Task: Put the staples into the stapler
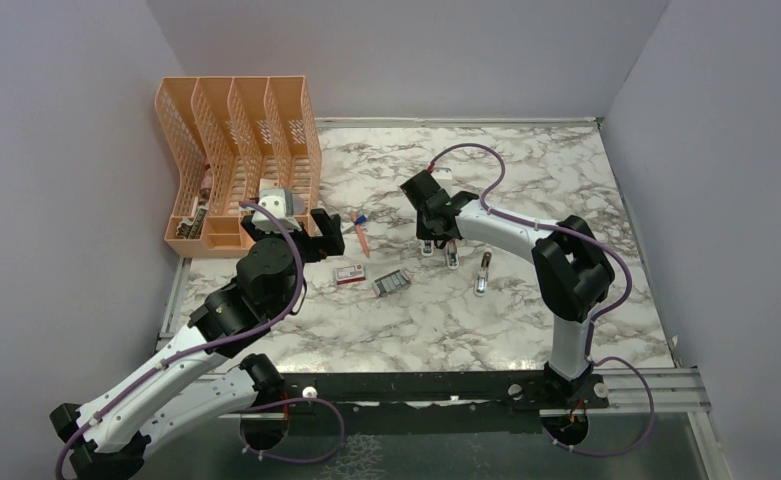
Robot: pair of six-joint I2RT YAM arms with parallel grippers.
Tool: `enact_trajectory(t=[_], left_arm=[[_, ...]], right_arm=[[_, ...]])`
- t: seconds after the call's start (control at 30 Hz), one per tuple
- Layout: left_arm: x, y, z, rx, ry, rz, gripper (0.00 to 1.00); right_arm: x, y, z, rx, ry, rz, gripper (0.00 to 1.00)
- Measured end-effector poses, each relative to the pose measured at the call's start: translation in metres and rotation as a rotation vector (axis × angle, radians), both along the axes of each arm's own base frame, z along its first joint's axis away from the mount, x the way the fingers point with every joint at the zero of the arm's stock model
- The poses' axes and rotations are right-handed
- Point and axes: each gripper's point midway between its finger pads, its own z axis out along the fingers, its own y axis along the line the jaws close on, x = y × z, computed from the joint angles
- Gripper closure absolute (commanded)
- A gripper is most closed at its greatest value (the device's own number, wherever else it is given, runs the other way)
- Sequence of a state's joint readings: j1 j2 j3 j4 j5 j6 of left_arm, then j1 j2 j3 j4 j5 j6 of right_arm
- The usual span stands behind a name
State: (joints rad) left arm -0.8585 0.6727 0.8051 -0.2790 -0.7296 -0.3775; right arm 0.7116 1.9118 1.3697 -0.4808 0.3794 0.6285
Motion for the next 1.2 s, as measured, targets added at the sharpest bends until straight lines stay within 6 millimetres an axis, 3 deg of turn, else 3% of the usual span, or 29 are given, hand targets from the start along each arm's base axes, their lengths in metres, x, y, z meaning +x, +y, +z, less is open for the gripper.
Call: enact_trajectory(t=[0.97, 1.2], left_arm=[[-0.004, 0.003, -0.004, 0.005, 0.013, -0.003, 0.01], [-0.008, 0.001, -0.019, -0.019, 0.041, -0.017, 0.01]], right_arm=[[-0.002, 0.001, -0.005, 0.003, 0.013, 0.014, 0.81], [-0.012, -0.007, 0.003, 0.009, 0.003, 0.020, 0.81]])
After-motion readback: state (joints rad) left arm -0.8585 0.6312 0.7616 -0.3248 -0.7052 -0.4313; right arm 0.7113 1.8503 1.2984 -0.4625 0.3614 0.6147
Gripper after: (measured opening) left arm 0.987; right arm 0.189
